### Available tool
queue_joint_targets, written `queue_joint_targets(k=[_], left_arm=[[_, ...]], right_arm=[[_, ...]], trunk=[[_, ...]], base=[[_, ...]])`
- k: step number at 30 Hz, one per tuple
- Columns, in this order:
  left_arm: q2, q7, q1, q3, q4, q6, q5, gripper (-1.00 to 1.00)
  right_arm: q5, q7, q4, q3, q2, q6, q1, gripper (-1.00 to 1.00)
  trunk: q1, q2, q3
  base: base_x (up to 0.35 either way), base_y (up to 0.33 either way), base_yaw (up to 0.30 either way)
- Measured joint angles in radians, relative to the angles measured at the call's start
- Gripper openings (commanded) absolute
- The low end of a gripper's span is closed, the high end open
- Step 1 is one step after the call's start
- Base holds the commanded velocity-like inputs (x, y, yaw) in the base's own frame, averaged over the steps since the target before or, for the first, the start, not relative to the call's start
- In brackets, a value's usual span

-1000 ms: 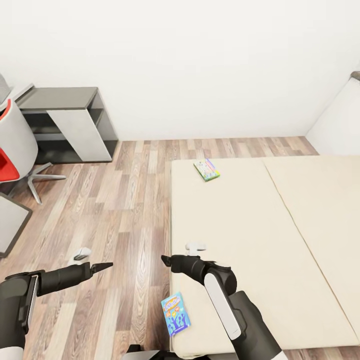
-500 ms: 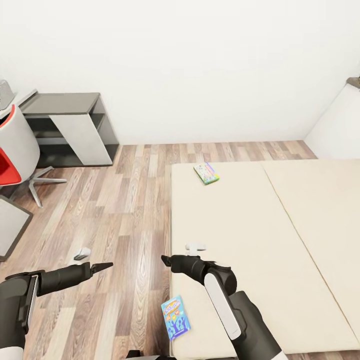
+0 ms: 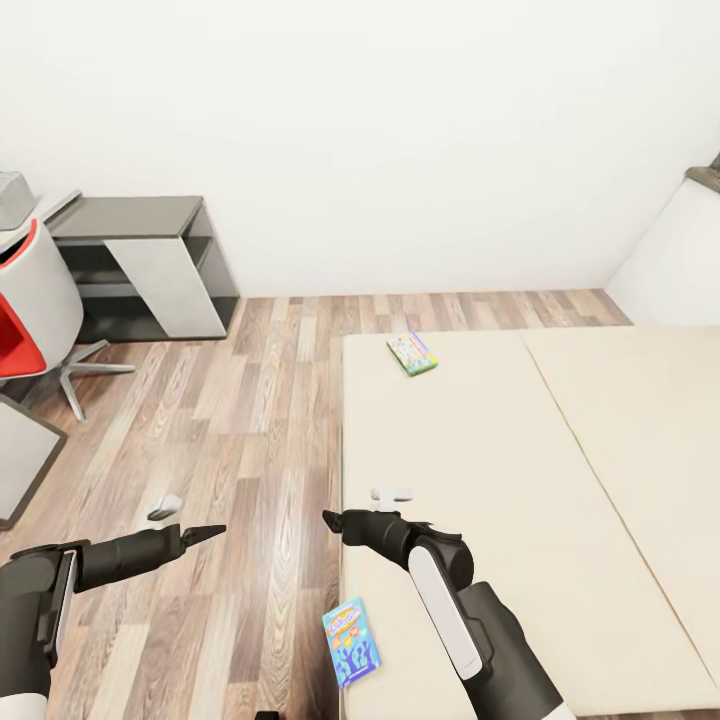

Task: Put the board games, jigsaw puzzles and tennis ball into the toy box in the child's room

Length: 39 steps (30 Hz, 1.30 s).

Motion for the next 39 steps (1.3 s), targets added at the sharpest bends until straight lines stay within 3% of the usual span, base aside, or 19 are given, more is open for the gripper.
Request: queue_joint_targets(k=[39], left_arm=[[0.0,0.001,0.0,-0.001,0.001,-0.002,-0.002,1.0]], right_arm=[[0.0,0.001,0.0,0.0,0.0,0.0,0.0,1.0]], trunk=[[0.0,0.0,0.065]], base=[[0.0,0.0,0.0]])
